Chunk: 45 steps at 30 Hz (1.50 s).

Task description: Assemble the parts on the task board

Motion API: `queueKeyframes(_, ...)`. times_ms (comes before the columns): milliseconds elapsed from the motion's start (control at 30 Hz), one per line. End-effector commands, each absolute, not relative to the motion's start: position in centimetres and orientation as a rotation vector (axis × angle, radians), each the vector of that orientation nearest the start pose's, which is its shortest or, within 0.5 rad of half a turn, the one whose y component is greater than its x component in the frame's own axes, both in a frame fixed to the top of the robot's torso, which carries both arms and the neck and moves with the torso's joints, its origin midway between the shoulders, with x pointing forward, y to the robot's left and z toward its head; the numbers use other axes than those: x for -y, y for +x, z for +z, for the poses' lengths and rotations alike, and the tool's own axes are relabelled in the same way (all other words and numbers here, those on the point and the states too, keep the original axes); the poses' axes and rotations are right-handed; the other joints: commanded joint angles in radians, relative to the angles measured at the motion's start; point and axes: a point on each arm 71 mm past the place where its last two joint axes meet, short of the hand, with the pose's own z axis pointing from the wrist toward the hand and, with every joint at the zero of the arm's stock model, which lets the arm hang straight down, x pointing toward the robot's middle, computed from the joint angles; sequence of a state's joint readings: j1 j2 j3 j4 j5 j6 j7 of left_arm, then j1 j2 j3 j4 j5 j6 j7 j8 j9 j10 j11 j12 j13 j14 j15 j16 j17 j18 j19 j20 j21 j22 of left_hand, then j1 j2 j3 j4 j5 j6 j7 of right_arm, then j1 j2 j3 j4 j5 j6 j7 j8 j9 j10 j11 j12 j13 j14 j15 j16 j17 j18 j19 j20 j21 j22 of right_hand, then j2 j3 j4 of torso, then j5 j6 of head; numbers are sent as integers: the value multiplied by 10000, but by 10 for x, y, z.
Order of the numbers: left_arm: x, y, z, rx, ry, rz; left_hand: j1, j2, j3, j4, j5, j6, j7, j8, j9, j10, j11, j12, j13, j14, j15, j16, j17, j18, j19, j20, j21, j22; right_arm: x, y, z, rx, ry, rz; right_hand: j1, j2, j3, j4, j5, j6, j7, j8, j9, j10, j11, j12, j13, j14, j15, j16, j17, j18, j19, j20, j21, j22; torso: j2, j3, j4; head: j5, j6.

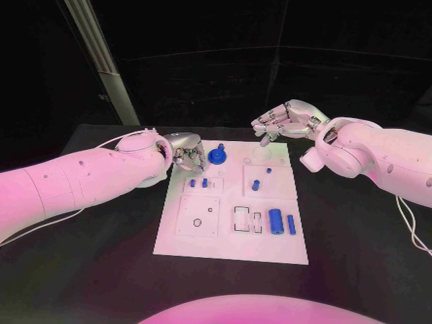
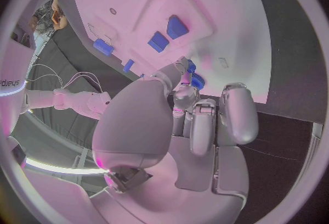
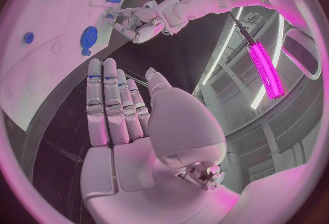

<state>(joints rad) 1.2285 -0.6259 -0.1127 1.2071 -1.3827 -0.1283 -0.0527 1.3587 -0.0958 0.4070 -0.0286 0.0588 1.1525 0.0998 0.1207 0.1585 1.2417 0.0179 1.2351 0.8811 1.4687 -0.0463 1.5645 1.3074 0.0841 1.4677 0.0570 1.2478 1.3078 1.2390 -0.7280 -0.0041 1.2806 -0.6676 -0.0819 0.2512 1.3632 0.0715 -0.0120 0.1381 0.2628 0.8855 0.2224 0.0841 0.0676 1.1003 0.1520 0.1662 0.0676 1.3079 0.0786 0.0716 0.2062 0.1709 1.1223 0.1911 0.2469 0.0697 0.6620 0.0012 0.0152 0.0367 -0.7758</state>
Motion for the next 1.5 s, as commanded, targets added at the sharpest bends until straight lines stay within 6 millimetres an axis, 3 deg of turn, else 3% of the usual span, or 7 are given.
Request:
queueKeyframes(33,-177,531,-225,-18934,2142,-5888,-120,-2,0,86,9,-16,-27,62,-17,-55,-28,-41,-15,978,-64,9,2463,-144,148,-50,-32,626,201,533,-165,-17037,3891,13012,-72,-9,20,66,-35,-40,29,49,3,-72,-4,69,1,10,74,-25,-17,127,50,6,-57,-3,-1,1,-3,-5,-7)
queueKeyframes(367,-176,531,-227,-19140,2196,-5823,-132,-6,-3,94,9,-15,-29,64,-17,-87,-29,-74,-77,975,-64,5,2450,-141,143,-51,-51,616,201,533,-165,-17032,3898,13001,-86,-19,10,80,-33,-40,29,51,3,-75,-4,77,1,10,75,-25,-19,127,56,6,-66,-3,1,1,1,-20,-16)
queueKeyframes(833,-179,532,-221,-18328,2084,-6293,-156,-176,138,95,17,-390,104,-41,-150,-1393,87,-1440,-2039,900,13,-90,2181,-51,-38,-5,-584,336,202,532,-165,-17026,3910,12981,-86,-19,10,80,-33,-40,29,51,3,-75,-4,77,1,10,75,-25,-19,127,56,6,-66,-3,-10,0,8,-47,16)
queueKeyframes(900,-182,533,-218,-17929,1977,-6535,-219,-345,159,117,19,-641,154,-130,-232,-2369,171,-2374,-3300,753,70,-268,1700,68,-261,52,-1240,-40,203,532,-165,-17024,3915,12973,-86,-19,10,80,-33,-40,29,51,3,-75,-4,77,1,10,75,-25,-19,127,56,6,-66,-3,-8,0,12,-54,30)
queueKeyframes(1000,-185,533,-214,-17425,1950,-6811,-271,-584,220,159,8,-1041,158,-221,-359,-3047,210,-2961,-3608,216,126,-865,322,369,-892,137,-2885,-980,203,532,-165,-17023,3919,12966,-86,-19,10,80,-33,-40,29,51,3,-75,-4,77,1,10,75,-25,-19,127,56,6,-66,-3,-6,1,19,-61,34)
queueKeyframes(1233,-191,535,-214,-17389,2037,-6871,-126,-927,229,94,-17,-1399,389,166,-423,-4681,633,-4839,-4910,-2913,521,-4024,-4854,921,-2510,457,-6915,-3354,203,533,-165,-17026,3924,12958,-86,-19,10,80,-33,-40,29,51,3,-75,-4,77,1,10,75,-25,-19,127,56,6,-66,-3,2,1,2,-20,36)
queueKeyframes(1500,-193,540,-220,-17902,2295,-6452,187,-876,-73,-34,6,-1558,446,580,-468,-4881,851,-5905,-5965,-3440,705,-4670,-5946,970,-2487,651,-7220,-3578,203,533,-165,-17031,3922,12963,-86,-19,10,80,-33,-40,29,51,3,-75,-4,77,1,10,75,-25,-19,127,56,6,-66,-3,3,-6,1,-9,31)
